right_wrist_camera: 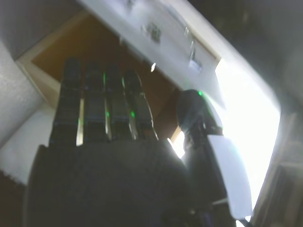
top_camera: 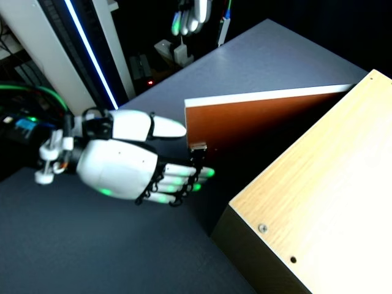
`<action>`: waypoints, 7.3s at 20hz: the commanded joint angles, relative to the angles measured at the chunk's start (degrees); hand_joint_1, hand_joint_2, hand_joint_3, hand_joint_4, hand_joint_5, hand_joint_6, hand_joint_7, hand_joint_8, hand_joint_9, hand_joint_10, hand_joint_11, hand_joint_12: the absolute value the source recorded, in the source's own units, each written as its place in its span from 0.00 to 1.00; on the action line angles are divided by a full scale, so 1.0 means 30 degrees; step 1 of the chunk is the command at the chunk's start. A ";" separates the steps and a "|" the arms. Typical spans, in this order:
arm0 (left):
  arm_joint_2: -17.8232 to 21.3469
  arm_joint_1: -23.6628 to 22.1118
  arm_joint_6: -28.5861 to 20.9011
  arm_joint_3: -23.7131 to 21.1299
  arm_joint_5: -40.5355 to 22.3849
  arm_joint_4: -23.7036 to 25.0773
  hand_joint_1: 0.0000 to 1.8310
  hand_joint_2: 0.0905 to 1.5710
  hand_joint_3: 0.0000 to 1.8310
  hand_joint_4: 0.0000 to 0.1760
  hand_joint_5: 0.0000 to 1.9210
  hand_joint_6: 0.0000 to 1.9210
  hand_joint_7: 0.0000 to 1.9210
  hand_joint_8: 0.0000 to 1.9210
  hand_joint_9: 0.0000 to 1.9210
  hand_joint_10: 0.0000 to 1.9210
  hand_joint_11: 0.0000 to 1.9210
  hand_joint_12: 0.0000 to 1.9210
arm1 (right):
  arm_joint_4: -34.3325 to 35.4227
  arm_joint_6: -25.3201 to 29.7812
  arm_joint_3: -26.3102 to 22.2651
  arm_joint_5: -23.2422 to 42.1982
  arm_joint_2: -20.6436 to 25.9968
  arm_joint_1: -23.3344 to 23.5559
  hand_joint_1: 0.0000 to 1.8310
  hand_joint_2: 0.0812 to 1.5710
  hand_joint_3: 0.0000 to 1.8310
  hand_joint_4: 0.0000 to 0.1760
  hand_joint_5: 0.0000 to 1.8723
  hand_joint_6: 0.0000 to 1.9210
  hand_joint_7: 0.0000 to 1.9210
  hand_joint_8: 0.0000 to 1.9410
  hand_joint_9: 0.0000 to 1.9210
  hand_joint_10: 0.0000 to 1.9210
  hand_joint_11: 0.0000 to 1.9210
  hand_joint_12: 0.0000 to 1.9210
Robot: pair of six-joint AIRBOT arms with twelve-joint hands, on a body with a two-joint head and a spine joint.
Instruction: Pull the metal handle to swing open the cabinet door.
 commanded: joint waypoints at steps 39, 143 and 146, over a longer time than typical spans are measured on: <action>0.0143 -0.0182 0.0178 0.0021 -0.0478 -0.1920 0.00 1.00 0.10 0.00 0.28 0.00 0.30 0.00 0.28 0.00 0.07 0.43 | -0.2278 0.0142 -0.0498 0.3042 -0.1763 -0.0410 0.00 1.00 0.06 0.00 0.11 0.00 0.12 0.00 0.11 0.00 0.00 0.37; 0.0143 -0.0180 0.0178 0.0021 -0.0480 -0.1918 0.00 1.00 0.11 0.00 0.28 0.00 0.29 0.00 0.28 0.00 0.08 0.43 | 0.0369 -0.0364 -0.1688 0.7366 -0.5019 -0.2604 0.00 1.00 0.06 0.00 0.12 0.00 0.12 0.00 0.11 0.00 0.00 0.38; 0.0143 -0.0180 0.0178 0.0021 -0.0480 -0.1918 0.00 1.00 0.11 0.00 0.28 0.00 0.30 0.00 0.28 0.00 0.08 0.42 | -0.0429 -0.0364 -0.1399 0.7521 -0.4282 -0.2770 0.00 1.00 0.06 0.00 0.12 0.00 0.12 0.00 0.11 0.00 0.00 0.38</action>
